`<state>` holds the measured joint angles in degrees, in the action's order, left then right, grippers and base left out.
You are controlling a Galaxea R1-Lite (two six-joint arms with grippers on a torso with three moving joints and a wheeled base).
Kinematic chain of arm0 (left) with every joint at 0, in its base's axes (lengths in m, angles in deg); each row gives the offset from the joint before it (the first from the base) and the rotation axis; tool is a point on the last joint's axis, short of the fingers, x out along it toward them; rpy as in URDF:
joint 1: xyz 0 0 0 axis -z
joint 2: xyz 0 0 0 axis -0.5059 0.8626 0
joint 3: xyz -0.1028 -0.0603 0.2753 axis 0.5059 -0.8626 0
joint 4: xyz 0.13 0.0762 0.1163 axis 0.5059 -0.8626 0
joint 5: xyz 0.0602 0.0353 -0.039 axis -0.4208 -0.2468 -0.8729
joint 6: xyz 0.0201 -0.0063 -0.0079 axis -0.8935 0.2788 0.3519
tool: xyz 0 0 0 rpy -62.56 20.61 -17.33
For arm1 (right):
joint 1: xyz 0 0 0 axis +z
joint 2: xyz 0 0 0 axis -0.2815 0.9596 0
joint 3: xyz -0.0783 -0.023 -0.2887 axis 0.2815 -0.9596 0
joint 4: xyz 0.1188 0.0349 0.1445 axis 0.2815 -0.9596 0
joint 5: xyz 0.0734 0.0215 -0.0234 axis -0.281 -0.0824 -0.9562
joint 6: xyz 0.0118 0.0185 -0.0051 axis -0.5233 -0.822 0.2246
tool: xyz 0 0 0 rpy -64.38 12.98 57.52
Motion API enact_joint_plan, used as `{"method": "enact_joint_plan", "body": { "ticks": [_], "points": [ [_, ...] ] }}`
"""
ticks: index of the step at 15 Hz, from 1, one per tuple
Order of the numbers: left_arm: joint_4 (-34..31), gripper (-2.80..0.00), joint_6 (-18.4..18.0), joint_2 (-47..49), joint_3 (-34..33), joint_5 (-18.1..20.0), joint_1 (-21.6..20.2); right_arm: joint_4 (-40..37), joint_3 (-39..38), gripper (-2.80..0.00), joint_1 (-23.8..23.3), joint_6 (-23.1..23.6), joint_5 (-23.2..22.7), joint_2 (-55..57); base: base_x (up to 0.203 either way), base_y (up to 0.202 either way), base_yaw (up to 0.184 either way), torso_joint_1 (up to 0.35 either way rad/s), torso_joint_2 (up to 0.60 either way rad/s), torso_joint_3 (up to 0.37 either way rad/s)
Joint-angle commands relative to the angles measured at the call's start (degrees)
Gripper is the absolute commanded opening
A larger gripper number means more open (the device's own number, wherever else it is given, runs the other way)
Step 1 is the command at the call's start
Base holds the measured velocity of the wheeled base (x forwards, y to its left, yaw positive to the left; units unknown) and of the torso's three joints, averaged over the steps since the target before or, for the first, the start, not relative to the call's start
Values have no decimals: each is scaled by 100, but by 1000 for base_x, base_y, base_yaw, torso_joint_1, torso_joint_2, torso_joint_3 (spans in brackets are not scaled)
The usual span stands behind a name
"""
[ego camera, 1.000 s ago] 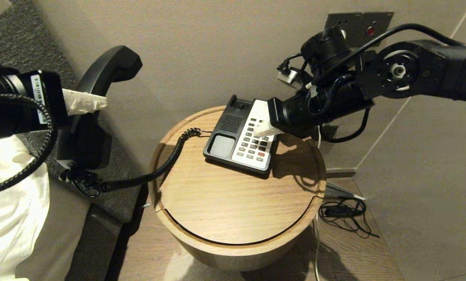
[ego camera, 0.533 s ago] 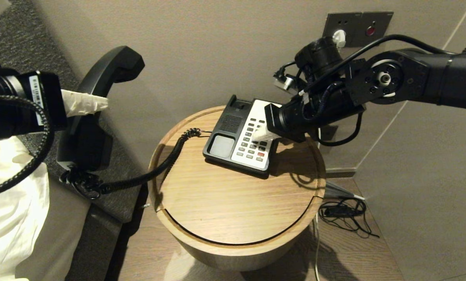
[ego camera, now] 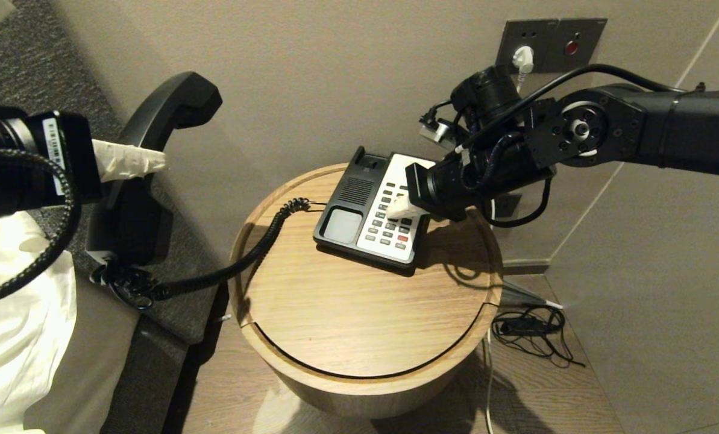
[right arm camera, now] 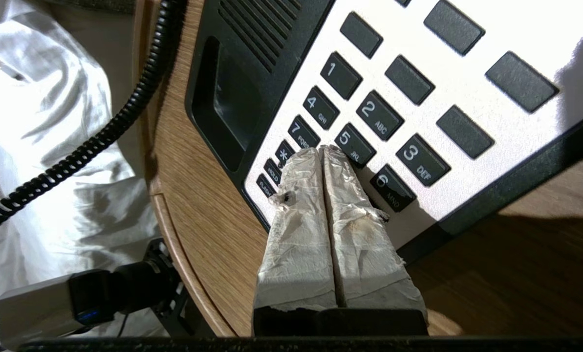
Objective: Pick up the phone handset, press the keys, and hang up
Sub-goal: Dial the number
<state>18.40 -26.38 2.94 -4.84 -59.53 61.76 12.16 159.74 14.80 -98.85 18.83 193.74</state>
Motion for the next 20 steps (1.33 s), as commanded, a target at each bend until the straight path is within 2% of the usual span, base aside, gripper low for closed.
{"method": "enact_joint_plan", "body": {
  "ticks": [1, 9, 14, 20],
  "points": [
    [-12, -280, 10, -1, 7, -12, 1, -21, -1, -280, -39, 6, 36, 37, 0, 0, 0, 0, 0, 0],
    [-12, -280, 10, -89, -46, -3, 1, -21, -1, -280, -109, 36, 105, 1, 0, 0, 0, 0, 0, 0],
    [-12, -280, 27, -168, -63, -12, 1, -70, 8, -280, 102, 7, 95, -401, 0, 0, 0, 0, 0, 0],
    [-12, -280, 27, -256, -186, 49, -43, -817, -1, -280, 223, -53, -42, -307, 0, 0, 0, 0, 0, 0]
  ]
}}
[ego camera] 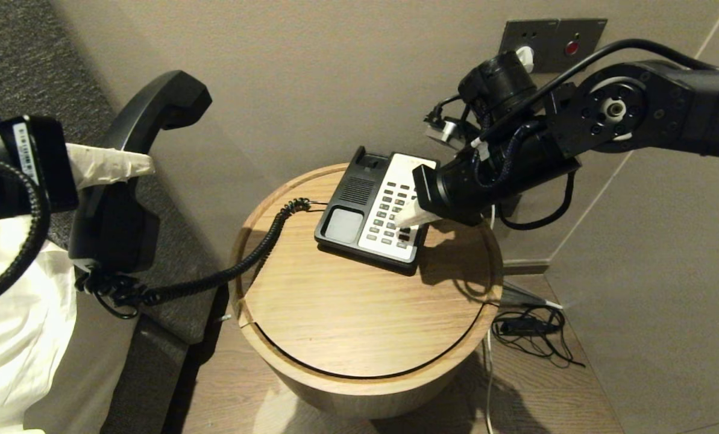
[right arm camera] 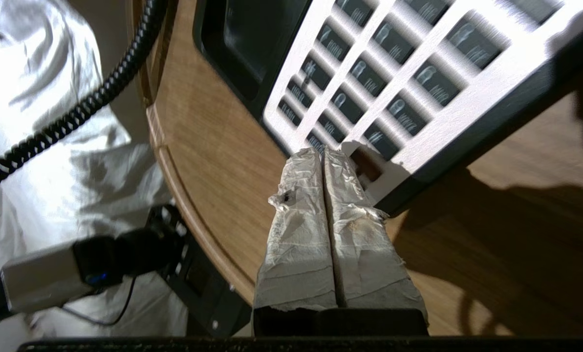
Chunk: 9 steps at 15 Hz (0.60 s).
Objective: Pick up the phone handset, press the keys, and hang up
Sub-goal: Dial the number
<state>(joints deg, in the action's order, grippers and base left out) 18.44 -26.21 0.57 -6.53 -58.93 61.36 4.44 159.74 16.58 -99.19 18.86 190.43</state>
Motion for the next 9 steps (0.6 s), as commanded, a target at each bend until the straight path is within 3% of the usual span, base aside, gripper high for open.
{"method": "enact_joint_plan", "body": {
  "ticks": [1, 9],
  "points": [
    [-17, -280, 12, -37, -26, 18, -3, -42, -1, -280, 66, -22, -65, 87, 0, 0, 0, 0, 0, 0],
    [79, -280, 10, -80, -158, 33, -29, -102, -1, -280, 65, 20, 56, 147, 0, 0, 0, 0, 0, 0]
  ]
}}
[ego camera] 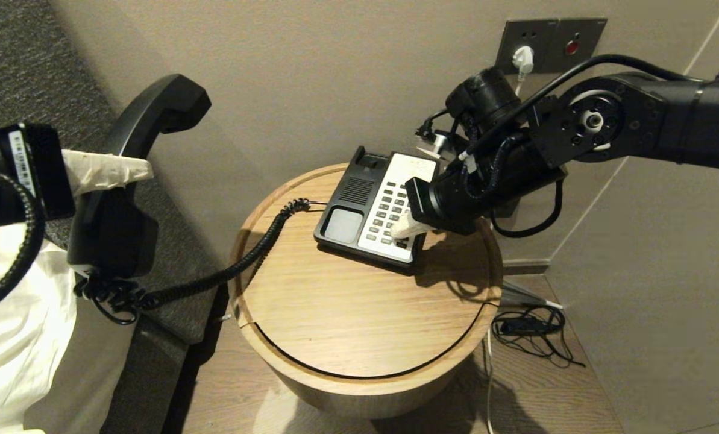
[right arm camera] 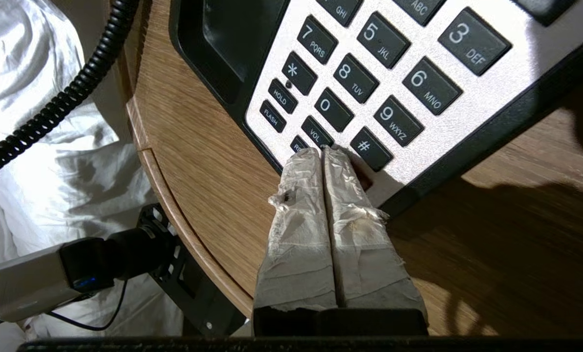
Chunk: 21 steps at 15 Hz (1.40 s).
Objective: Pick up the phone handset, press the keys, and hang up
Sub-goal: Dial the number
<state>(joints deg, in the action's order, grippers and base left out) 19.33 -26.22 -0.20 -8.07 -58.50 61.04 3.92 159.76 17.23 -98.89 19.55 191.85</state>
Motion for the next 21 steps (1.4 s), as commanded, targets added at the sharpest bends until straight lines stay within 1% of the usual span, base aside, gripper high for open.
{"method": "enact_joint_plan", "body": {
  "ticks": [1, 8, 18, 20, 21],
  "points": [
    [-10, -280, 3, -3, -4, -10, 3, -75, -4, -280, 0, -7, 1, -11, 0, 0, 0, 0, 0, 0],
    [-10, -280, 12, -12, -13, -10, 3, -296, -4, -280, 0, -7, 66, -90, 0, 0, 0, 0, 0, 0],
    [-10, -280, 82, -21, -39, -10, 3, -393, -12, -280, -11, 4, 89, 33, 0, 0, 0, 0, 0, 0],
    [-10, -280, 82, -21, -39, -10, 3, -369, -10, -280, -11, 43, 283, 66, 0, 0, 0, 0, 0, 0],
    [-10, -280, 82, -21, -48, -10, 3, -331, -12, -280, -17, 45, 286, 77, 0, 0, 0, 0, 0, 0]
  ]
}}
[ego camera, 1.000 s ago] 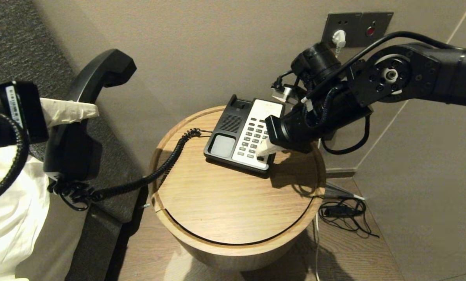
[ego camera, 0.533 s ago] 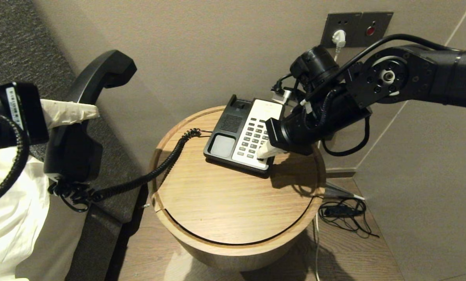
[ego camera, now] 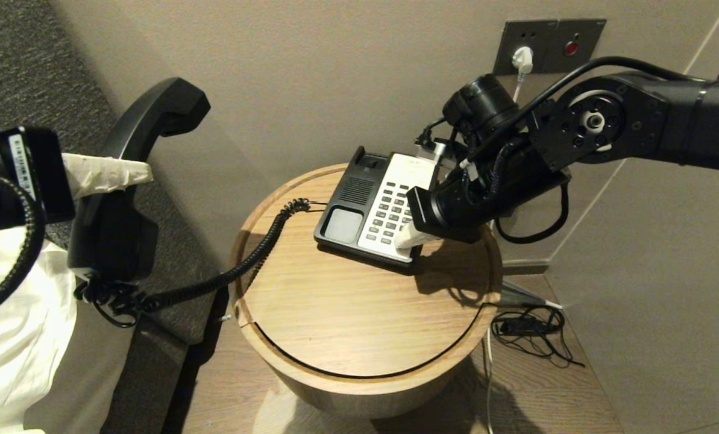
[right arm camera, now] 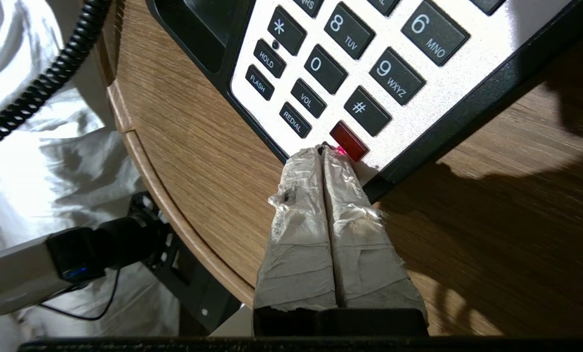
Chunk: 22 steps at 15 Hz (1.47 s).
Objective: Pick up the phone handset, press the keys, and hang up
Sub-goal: Dial the number, then put the handset back
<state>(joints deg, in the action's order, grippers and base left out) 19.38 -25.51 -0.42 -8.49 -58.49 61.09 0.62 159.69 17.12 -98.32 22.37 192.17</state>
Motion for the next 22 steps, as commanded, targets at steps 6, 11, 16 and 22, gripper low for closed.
{"method": "enact_joint_plan", "body": {
  "ticks": [6, 11, 16, 22],
  "points": [
    [-14, -280, 11, -69, -68, -2, -2, -82, 4, -280, 50, -93, -63, -584, 0, 0, 0, 0, 0, 0],
    [-6, -280, -1, -38, -65, -2, 7, -514, 1, -280, 60, -124, -41, -1266, 0, 0, 0, 0, 0, 0],
    [533, -280, -152, 711, 21, 177, 463, -1177, -18, -280, -232, -318, 250, -2741, 0, 0, 0, 0, 0, 0],
    [1732, -280, -875, 2312, 92, -66, 1126, -1883, -486, -280, -586, -908, 941, -5425, 0, 0, 0, 0, 0, 0]
  ]
}}
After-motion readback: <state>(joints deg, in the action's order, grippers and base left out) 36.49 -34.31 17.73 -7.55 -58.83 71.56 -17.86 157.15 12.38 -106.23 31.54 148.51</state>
